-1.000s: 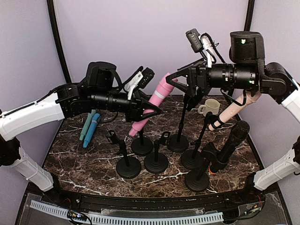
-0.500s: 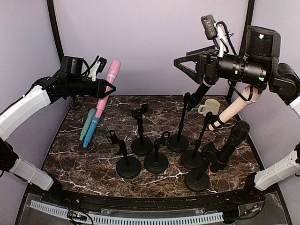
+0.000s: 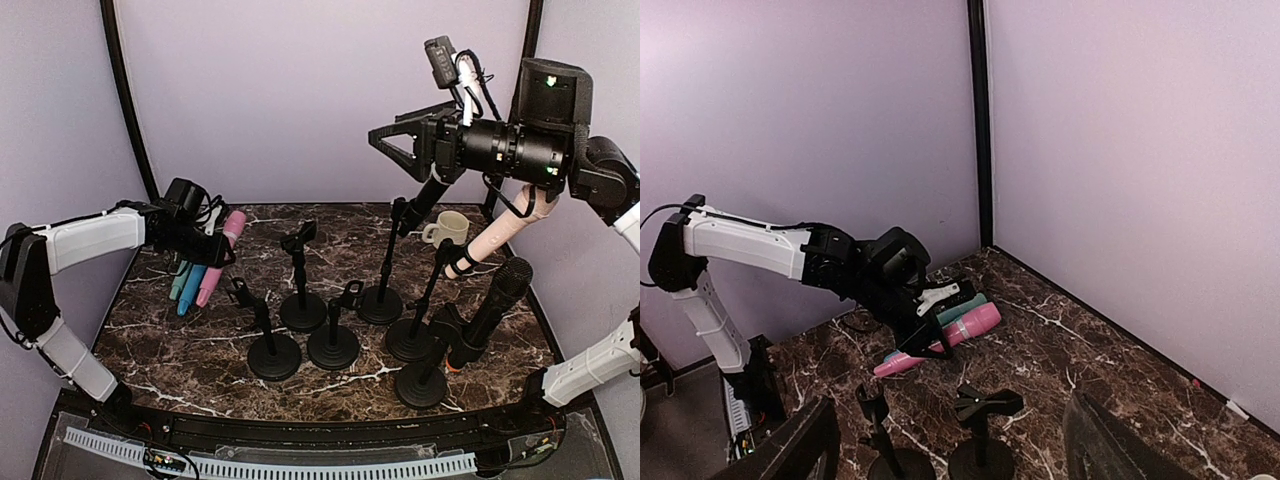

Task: Remove the microphone from the stand
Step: Place the microphone at the center of the board.

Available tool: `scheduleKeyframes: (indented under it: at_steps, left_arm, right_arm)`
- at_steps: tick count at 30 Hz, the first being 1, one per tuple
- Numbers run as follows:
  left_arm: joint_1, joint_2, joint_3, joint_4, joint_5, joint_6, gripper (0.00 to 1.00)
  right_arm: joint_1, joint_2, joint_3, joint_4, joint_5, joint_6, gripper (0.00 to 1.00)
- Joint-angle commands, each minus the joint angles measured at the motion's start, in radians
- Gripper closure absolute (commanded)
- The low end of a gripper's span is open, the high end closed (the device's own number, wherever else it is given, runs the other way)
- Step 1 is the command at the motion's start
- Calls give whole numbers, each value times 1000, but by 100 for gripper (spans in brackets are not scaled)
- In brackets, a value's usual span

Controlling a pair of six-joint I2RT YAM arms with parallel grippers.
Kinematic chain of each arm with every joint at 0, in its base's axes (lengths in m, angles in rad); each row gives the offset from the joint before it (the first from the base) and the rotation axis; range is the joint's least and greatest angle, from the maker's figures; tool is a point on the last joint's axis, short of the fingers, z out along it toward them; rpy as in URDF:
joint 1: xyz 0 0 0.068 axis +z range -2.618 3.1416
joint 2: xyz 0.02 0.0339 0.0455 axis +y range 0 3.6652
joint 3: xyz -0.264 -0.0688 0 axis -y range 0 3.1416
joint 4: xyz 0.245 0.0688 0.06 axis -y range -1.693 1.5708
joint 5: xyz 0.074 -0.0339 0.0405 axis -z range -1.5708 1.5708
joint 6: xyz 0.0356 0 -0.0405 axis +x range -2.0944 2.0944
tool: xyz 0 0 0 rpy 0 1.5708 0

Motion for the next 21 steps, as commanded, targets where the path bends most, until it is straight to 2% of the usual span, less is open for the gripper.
scheduleKeyframes:
  at_steps: [1, 6, 15, 21]
  left_arm:
    - [5, 56, 0, 37, -53, -4, 94]
    - [6, 131, 4, 59, -103, -5, 94]
    - [5, 241, 12, 94, -212, 18, 84]
    - [6, 314, 37, 97, -253, 31, 84]
  right_arm:
    - [-7, -4, -23, 57, -6, 18, 23]
    - [-8, -10, -37, 69, -2, 24, 23]
    - [-19, 1, -31, 66, 1, 24, 23]
    - [-20, 9, -12, 59, -13, 17, 23]
